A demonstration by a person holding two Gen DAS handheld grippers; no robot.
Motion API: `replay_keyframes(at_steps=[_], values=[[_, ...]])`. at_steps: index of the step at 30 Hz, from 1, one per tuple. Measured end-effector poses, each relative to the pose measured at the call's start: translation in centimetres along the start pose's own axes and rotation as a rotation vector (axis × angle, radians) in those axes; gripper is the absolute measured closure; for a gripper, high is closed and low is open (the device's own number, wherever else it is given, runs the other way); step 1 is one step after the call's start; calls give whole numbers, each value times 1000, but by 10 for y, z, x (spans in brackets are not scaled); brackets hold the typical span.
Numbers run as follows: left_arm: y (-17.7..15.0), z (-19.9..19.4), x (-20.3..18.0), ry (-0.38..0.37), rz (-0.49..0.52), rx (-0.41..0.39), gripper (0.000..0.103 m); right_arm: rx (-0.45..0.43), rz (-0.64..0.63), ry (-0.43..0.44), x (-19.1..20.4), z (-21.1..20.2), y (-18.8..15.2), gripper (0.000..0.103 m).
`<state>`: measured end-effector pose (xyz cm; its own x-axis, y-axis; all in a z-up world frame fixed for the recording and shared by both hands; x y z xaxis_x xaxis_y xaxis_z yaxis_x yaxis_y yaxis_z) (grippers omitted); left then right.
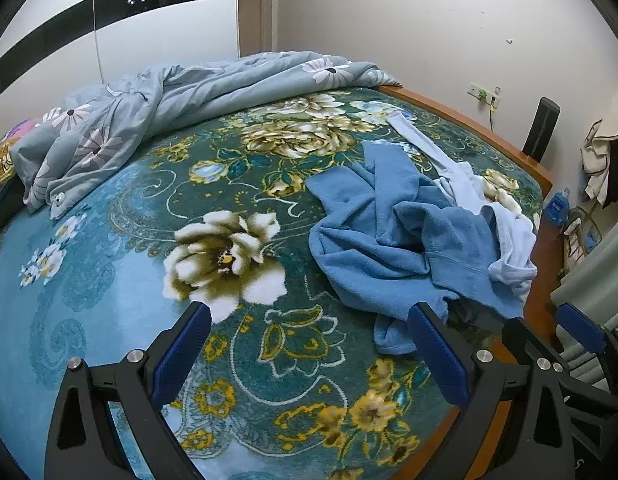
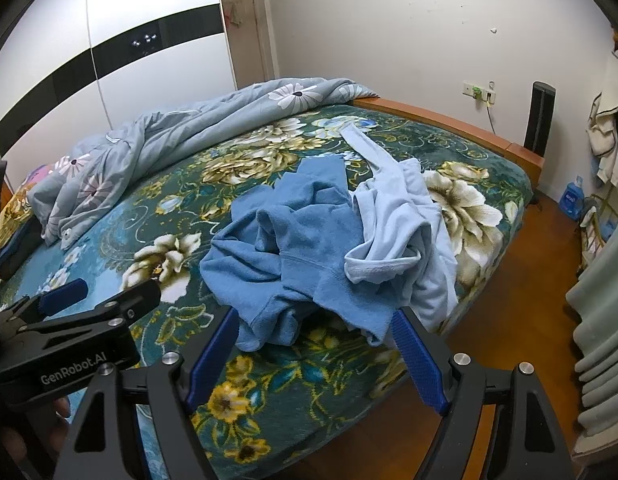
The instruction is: Fold clothes
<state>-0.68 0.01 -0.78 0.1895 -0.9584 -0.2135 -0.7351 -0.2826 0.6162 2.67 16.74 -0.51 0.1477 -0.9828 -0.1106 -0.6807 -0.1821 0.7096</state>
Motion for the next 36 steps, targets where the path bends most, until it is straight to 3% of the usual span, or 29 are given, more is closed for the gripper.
replay_keyframes(at_steps=[11,16,24,36], values=[[-7,-5,2,-60,-8,-40,4,-12,-1,0,-2,-6,-1,21],[-8,-12,1,-46,18,-66,4,-21,-7,10,-2,-11,-2,21],[-8,-8,13,-79,-69,29,4,-42,-6,28,1,-18,-1,21],[-7,-16,14,-47,-58,6,5,-41,-23,38,5,-20,1,21]])
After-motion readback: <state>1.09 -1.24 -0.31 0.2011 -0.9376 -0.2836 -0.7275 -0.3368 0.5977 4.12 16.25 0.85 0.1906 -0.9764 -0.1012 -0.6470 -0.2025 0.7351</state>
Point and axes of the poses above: each gripper's, at about its wrist camera, not at the fingertips, and z roughly the way its jaws point, x to its left, y to its top, the point moved 1 cm from there along z, roughly the way its jaws point, and after that the axes turned 15 degrees about -z, right-handed, at the moved point
